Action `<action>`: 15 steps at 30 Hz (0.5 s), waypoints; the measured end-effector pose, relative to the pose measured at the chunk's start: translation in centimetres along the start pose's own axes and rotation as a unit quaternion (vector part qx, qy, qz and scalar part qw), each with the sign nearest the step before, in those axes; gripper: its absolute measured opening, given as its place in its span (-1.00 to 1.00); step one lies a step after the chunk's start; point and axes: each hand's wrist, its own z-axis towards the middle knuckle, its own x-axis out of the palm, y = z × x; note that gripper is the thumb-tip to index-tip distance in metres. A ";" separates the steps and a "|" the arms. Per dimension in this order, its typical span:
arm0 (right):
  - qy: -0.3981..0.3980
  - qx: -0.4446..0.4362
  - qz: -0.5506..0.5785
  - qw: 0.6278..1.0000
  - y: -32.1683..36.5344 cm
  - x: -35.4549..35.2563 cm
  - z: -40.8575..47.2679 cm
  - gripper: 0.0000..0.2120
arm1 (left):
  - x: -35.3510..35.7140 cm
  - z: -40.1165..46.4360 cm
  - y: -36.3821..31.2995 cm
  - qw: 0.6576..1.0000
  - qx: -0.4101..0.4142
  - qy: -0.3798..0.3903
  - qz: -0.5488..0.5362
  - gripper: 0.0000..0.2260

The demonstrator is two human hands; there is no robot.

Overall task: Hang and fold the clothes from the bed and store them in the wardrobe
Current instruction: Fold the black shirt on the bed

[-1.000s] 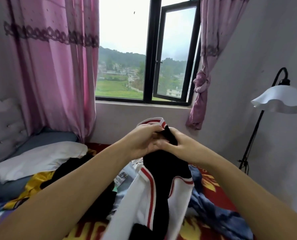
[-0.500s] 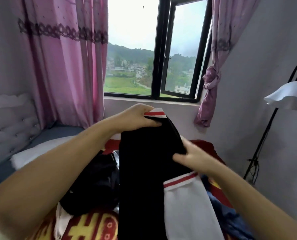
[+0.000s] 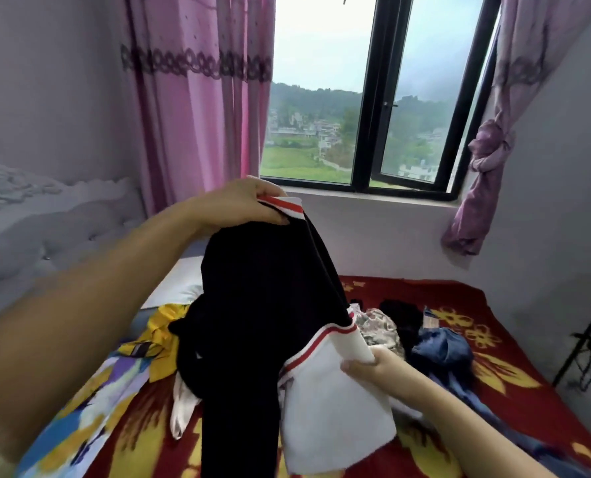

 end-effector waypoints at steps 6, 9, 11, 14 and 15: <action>0.021 -0.041 -0.017 0.999 2.7 -5.0 1.6 -0.77 | -5.7 -4.9 5.1 0.994 -0.101 0.040 0.028 -0.71; 0.057 -0.021 -0.043 0.997 4.4 -5.8 4.1 -0.81 | -7.4 -7.1 8.2 0.988 -0.146 0.029 -0.033 -0.61; 0.039 -0.023 -0.159 0.986 5.6 -4.7 7.2 -0.85 | -8.2 -8.4 10.4 0.984 -0.174 0.007 -0.045 -0.72; -0.007 -0.071 -0.289 0.955 8.8 -0.7 12.2 -0.79 | -9.7 -9.8 14.2 0.970 -0.216 -0.108 0.015 -0.94; -0.024 -0.091 -0.300 0.949 10.0 0.6 13.7 -0.77 | -10.2 -10.0 15.3 0.962 -0.220 -0.160 0.032 -0.95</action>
